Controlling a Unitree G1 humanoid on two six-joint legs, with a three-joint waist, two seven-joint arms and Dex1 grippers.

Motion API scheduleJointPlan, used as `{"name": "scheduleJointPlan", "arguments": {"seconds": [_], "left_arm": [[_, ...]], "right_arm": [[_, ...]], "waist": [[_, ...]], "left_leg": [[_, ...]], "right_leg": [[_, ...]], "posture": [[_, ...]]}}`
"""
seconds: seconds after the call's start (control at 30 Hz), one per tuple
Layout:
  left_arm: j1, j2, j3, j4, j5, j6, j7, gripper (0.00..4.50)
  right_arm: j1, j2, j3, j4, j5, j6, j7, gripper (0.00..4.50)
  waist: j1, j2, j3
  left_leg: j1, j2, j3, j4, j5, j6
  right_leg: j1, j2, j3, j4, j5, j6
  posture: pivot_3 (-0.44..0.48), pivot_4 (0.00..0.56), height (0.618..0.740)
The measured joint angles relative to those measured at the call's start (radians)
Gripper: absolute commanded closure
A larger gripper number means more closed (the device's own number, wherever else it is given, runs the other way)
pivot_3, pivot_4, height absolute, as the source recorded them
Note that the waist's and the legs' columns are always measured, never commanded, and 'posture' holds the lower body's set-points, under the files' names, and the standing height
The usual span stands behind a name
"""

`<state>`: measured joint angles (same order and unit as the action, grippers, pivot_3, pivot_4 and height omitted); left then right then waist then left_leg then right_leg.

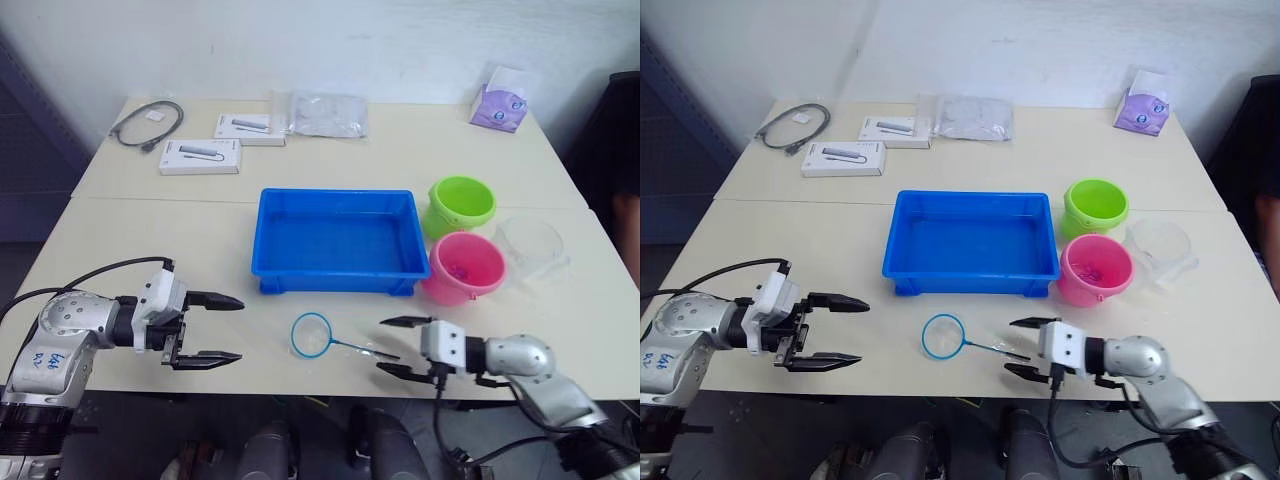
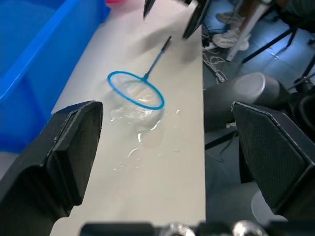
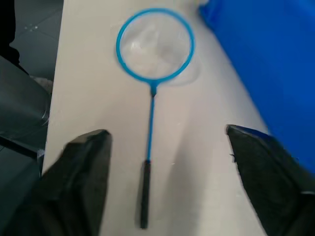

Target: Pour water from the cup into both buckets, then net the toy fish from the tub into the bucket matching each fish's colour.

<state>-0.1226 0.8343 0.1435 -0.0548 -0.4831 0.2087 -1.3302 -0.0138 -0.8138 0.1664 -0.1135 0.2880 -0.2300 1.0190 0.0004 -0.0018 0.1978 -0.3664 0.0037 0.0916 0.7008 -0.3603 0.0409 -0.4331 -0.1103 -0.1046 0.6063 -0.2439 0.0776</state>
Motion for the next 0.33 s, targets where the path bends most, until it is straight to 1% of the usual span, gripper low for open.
{"name": "scheduleJointPlan", "arguments": {"seconds": [0.1, 0.17, 0.27, 0.33], "left_arm": [[0.033, 0.002, 0.053, 0.042, 0.033, -0.032, 0.067, 0.0], [0.058, 0.015, 0.098, 0.073, 0.048, -0.059, 0.098, 0.0], [0.086, 0.045, 0.16, 0.121, 0.062, -0.1, 0.115, 0.0], [0.088, 0.044, 0.181, 0.145, 0.062, -0.118, 0.123, 0.0]], "right_arm": [[0.196, -0.106, -0.198, -0.152, 0.116, 0.043, 0.049, 0.04], [0.339, -0.148, -0.412, -0.218, 0.189, 0.08, 0.096, 0.04], [0.46, -0.164, -0.73, -0.204, 0.244, 0.072, 0.206, 0.04], [0.466, -0.164, -0.818, -0.153, 0.25, 0.061, 0.251, 0.04]], "waist": [[0.007, 0.0, 0.0], [0.016, 0.0, 0.0], [0.018, -0.001, -0.001], [0.018, -0.002, -0.001]], "left_leg": [[0.0, 0.0, 0.0, -0.001, 0.0, 0.0], [0.002, 0.0, 0.0, -0.001, -0.001, 0.001], [0.009, 0.001, 0.001, -0.003, -0.006, 0.002], [0.011, 0.002, 0.001, -0.003, -0.007, 0.002]], "right_leg": [[0.0, 0.0, -0.001, -0.001, 0.0, 0.0], [0.002, 0.0, 0.0, -0.005, 0.0, 0.0], [0.008, 0.0, 0.001, -0.009, 0.0, 0.0], [0.009, 0.0, 0.002, -0.009, 0.0, 0.0]], "posture": [[0.0, 0.15, 0.74], [0.0, 0.15, 0.74], [0.0, 0.15, 0.74], [0.0, 0.15, 0.74]]}}
